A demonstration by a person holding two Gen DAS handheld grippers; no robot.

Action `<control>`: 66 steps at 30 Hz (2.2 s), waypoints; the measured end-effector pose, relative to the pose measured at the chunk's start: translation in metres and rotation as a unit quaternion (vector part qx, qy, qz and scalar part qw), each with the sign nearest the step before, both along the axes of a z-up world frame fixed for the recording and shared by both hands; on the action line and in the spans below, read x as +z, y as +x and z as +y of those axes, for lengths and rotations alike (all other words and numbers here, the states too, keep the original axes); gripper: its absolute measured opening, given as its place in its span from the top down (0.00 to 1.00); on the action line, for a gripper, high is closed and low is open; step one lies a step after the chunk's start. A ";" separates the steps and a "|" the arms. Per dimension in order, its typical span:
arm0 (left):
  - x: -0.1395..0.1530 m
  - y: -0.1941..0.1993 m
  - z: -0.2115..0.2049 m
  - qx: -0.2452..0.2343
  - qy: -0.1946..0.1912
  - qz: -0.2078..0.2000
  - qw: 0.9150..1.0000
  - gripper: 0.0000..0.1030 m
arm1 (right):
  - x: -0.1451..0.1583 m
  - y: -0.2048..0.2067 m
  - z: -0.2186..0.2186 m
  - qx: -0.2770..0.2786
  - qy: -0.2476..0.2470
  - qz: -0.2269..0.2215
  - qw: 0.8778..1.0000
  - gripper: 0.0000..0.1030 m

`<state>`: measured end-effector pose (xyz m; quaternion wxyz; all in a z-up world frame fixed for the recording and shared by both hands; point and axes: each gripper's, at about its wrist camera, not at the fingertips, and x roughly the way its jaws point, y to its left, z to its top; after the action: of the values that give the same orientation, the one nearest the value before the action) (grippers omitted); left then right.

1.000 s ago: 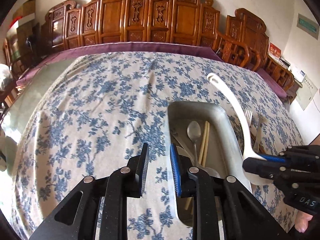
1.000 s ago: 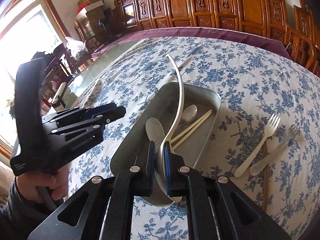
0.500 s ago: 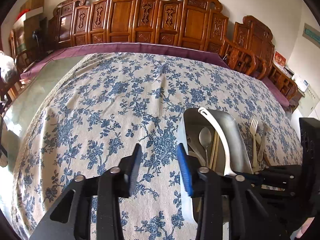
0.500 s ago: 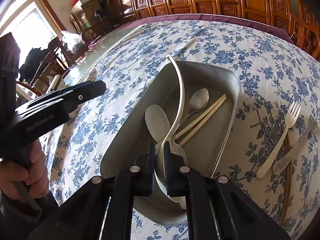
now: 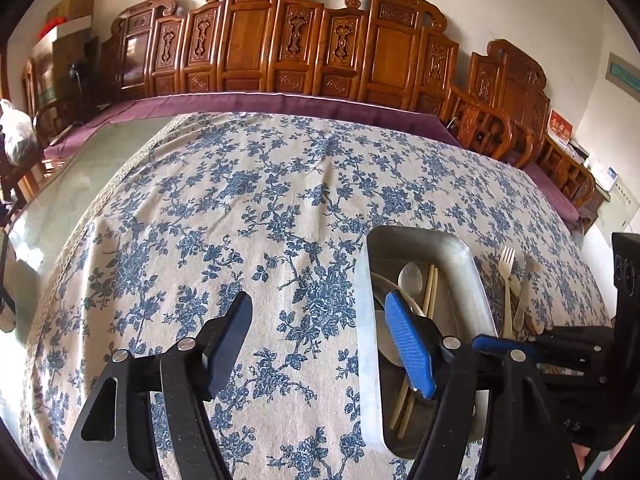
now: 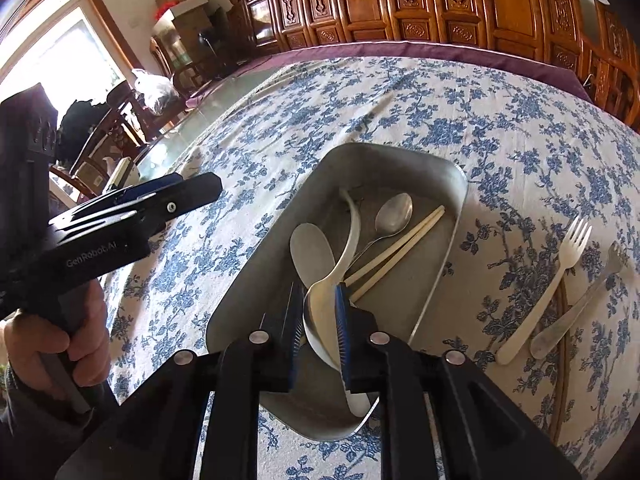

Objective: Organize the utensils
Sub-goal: 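Lower the white ladle into the tray and open the right gripper, then grasp a wooden chopstick from the table with the right gripper, then grasp the white plastic fork with the left gripper while the right gripper holds the chopstick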

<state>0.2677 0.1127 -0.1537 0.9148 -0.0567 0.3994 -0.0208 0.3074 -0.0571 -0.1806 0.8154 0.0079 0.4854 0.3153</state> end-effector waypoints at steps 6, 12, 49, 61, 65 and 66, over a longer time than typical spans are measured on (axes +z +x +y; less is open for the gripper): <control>0.000 -0.004 -0.014 -0.014 0.003 -0.005 1.000 0.17 | 0.032 -0.006 -0.031 -0.013 -0.009 -0.051 0.999 0.83; 0.001 -0.011 -0.037 -0.039 -0.005 -0.007 0.999 0.15 | 0.041 -0.011 -0.090 -0.046 -0.078 -0.102 0.991 0.83; -0.002 -0.057 -0.163 -0.126 0.030 0.003 0.992 0.15 | -0.065 -0.021 -0.172 -0.044 -0.156 -0.051 0.985 0.94; -0.005 -0.040 -0.202 -0.128 0.036 0.023 0.991 0.17 | -0.049 -0.016 -0.246 -0.102 -0.132 -0.038 0.985 0.94; -0.007 -0.027 -0.214 -0.131 0.046 0.029 0.990 0.30 | -0.044 -0.013 -0.254 -0.108 -0.118 -0.045 0.986 0.94; -0.009 -0.022 -0.218 -0.133 0.048 0.033 0.989 0.35 | -0.042 -0.015 -0.256 -0.108 -0.114 -0.045 0.987 0.94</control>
<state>0.2452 -0.1051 -0.1628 0.8918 0.0402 0.4342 -0.1207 0.2928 -0.3126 -0.2225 0.8613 -0.0475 0.4771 0.1682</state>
